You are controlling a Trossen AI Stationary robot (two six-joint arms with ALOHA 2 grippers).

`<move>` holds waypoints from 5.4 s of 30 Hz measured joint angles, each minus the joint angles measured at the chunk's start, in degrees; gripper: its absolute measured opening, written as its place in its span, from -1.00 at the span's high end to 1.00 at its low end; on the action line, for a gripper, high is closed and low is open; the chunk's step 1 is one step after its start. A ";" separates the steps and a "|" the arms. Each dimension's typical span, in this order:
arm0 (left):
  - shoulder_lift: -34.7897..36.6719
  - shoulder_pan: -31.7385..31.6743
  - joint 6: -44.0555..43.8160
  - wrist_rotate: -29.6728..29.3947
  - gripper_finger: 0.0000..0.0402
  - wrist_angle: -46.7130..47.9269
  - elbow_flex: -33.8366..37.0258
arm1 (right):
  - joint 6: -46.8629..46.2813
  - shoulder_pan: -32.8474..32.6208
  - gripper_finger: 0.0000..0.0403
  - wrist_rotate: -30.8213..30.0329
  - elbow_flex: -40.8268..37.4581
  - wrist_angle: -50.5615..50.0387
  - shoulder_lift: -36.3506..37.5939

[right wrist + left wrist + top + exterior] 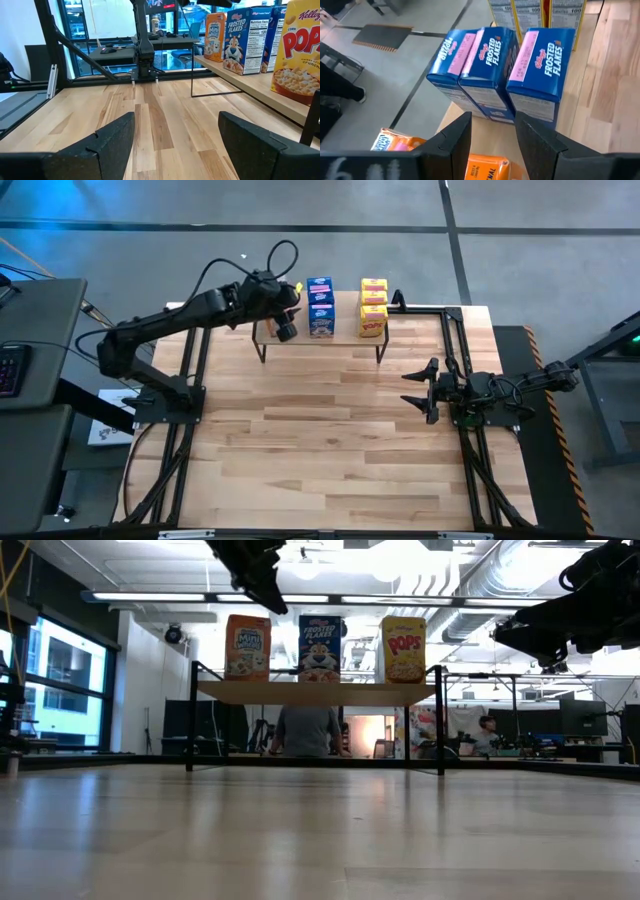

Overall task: Stack cereal on shelf
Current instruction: Put the orange cereal box on the shelf aligned with the other orange cereal boxes, then return to Home Position

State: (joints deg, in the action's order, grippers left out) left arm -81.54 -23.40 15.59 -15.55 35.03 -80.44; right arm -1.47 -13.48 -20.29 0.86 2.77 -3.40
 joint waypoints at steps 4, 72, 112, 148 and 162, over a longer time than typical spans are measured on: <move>-0.26 -0.15 -0.02 0.03 0.28 0.73 0.00 | 0.00 -0.01 -0.39 0.02 -0.02 0.02 0.00; 1.70 0.09 -2.50 -0.25 0.28 8.25 0.07 | 0.00 0.00 -0.39 0.24 0.00 -0.01 0.00; 43.63 18.63 -11.07 6.01 0.28 -7.59 33.85 | 0.01 -0.01 -0.39 -0.02 -0.01 0.01 0.00; 81.29 22.05 -9.35 10.95 0.28 -31.34 76.42 | 0.01 -0.02 -0.39 0.17 -0.01 0.02 0.00; 80.63 22.03 -8.97 10.92 0.28 -36.21 79.80 | 0.00 -0.01 -0.39 0.13 0.00 0.02 0.00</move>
State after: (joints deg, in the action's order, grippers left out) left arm -0.91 -1.37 6.62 -4.62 -1.18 -0.64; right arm -1.48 -13.49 -20.16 0.86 2.79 -3.40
